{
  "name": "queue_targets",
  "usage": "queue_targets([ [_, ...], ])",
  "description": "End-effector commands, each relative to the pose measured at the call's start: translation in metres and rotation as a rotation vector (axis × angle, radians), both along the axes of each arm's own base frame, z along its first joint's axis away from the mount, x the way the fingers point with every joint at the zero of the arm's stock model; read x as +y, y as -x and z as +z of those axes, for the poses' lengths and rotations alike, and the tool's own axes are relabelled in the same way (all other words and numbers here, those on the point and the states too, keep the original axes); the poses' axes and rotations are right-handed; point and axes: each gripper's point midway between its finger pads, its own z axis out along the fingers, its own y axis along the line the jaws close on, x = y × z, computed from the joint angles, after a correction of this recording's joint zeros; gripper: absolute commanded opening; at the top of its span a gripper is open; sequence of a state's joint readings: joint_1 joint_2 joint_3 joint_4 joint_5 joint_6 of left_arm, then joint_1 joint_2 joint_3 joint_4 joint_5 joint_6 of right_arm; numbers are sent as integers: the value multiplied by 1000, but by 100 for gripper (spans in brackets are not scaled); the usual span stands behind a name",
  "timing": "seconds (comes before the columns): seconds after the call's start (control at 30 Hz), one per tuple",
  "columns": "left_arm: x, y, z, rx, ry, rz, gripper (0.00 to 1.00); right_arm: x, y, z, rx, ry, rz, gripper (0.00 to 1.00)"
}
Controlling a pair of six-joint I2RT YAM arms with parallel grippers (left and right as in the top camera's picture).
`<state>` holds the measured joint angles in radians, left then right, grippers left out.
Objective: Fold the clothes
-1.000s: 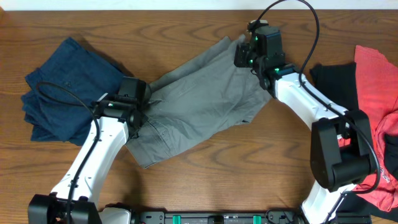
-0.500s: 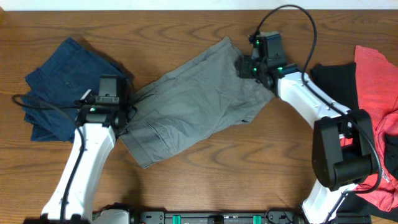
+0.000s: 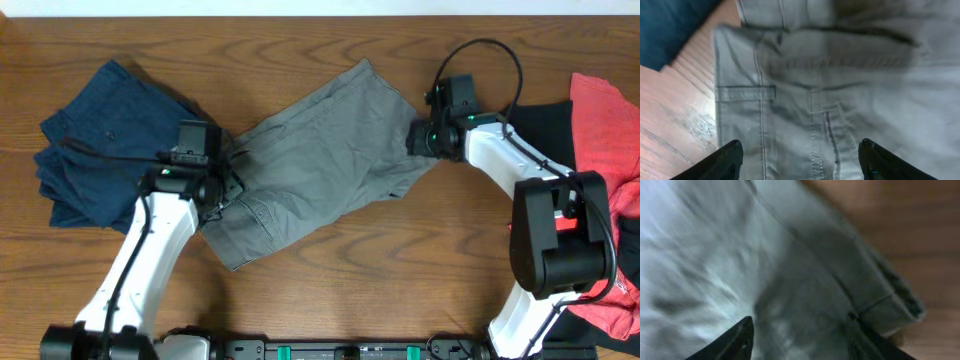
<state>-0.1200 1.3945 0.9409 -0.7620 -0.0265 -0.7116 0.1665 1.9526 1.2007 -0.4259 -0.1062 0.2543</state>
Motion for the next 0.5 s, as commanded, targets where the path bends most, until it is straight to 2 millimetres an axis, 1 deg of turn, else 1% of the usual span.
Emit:
queue_targets([
  [0.0,-9,5,-11,62,33,-42,75,-28,19,-19,77,129,-8,57],
  [0.1,-13,8,-16,85,49,-79,75,-70,45,-24,190,270,-151,49],
  [0.2,-18,9,-16,93,62,-147,76,-100,69,-25,282,339,-279,50],
  [0.27,-19,14,-17,111,66,-169,79,-112,80,-25,329,349,-312,46],
  [0.33,-19,20,-18,134,66,-176,85,-121,89,-25,365,348,-347,46],
  [0.4,-25,24,-17,148,93,-231,86,-122,92,-25,380,329,-361,48],
  [0.47,-34,28,-16,156,140,-273,89,-116,90,-23,377,289,-345,51],
])
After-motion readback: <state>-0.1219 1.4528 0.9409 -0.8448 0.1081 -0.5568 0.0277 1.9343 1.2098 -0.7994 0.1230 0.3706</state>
